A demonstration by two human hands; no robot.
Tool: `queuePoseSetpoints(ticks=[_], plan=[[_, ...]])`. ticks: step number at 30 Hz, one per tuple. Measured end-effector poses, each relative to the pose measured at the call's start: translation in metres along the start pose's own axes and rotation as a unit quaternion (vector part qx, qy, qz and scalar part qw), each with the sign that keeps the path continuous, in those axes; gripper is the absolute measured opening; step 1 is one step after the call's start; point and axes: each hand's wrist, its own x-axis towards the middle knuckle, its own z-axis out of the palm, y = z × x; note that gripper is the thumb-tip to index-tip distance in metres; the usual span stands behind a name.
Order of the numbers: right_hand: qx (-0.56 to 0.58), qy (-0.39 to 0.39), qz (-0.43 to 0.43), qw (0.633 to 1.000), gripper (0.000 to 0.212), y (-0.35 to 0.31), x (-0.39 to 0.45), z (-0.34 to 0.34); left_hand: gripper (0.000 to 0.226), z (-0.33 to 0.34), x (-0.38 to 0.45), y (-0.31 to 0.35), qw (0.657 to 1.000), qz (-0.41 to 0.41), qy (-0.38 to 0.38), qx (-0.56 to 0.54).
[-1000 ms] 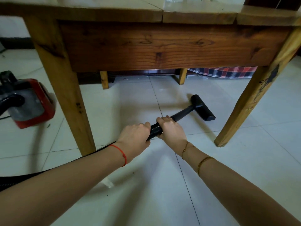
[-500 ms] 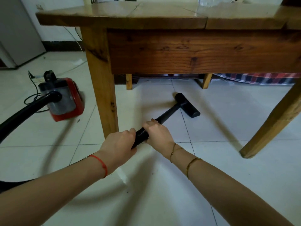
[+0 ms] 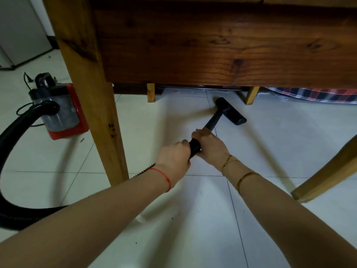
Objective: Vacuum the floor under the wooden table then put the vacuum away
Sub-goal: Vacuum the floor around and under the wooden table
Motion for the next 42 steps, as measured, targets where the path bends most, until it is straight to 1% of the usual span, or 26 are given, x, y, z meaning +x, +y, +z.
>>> queuePoseSetpoints(ticks=[2,5,8,12,16,23,28,32,36,39,42], plan=[[-0.019,0.008,0.029,0.999,0.033,0.016,0.009,-0.002,0.027,0.003,0.020,0.013,1.000,0.003,0.008,0.012],[-0.004,0.006,0.064,0.998,0.027,0.036,0.019,-0.008,0.029,0.001,0.046,0.029,1.000,-0.003,-0.004,0.010],[0.020,0.008,0.064,0.998,0.021,0.051,0.023,-0.015,0.028,-0.003,0.060,0.038,1.000,-0.010,-0.011,-0.005],[0.032,0.011,0.050,0.998,0.021,0.051,0.018,-0.017,0.026,-0.008,0.055,0.038,1.000,-0.011,0.001,-0.019],[0.042,0.009,0.025,0.999,0.024,0.030,0.009,-0.017,0.024,-0.011,0.032,0.026,1.000,-0.007,0.013,-0.001],[0.072,-0.010,-0.028,0.997,0.029,-0.030,-0.008,-0.012,0.022,-0.027,-0.028,-0.009,0.999,-0.026,-0.010,-0.020],[0.089,0.004,-0.084,0.993,0.028,-0.075,-0.024,-0.009,0.023,-0.040,-0.072,-0.034,1.000,-0.018,-0.018,0.001],[0.096,0.002,-0.117,0.989,0.029,-0.105,-0.036,-0.010,0.021,-0.048,-0.102,-0.048,0.999,-0.028,-0.017,0.009],[0.087,-0.005,-0.140,0.986,0.033,-0.124,-0.045,-0.010,0.020,-0.051,-0.125,-0.056,0.999,-0.037,-0.020,0.017],[0.077,-0.011,-0.141,0.987,0.035,-0.130,-0.046,-0.009,0.021,-0.051,-0.132,-0.059,0.999,-0.044,-0.018,0.023],[0.062,-0.002,-0.137,0.989,0.033,-0.128,-0.043,-0.007,0.023,-0.048,-0.129,-0.059,0.998,-0.049,-0.015,0.032]])
